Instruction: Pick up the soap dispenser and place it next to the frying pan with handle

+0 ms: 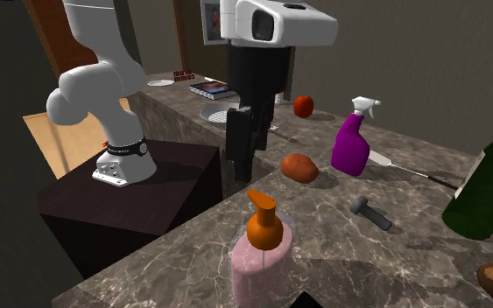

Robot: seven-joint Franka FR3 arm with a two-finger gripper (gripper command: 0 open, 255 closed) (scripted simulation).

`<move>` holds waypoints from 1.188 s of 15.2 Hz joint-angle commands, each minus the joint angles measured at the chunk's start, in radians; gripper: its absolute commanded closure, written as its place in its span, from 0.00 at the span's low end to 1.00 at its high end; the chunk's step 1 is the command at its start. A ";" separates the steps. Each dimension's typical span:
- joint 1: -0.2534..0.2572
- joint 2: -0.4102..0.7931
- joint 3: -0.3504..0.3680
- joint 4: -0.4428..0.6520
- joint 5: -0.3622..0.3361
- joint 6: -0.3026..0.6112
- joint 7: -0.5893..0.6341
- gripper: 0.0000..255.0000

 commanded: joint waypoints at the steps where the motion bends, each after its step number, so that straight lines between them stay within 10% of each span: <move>1: -0.021 0.082 -0.008 0.080 0.039 0.001 -0.040 0.00; 18: -0.057 0.199 -0.006 0.108 0.094 0.086 -0.089 0.00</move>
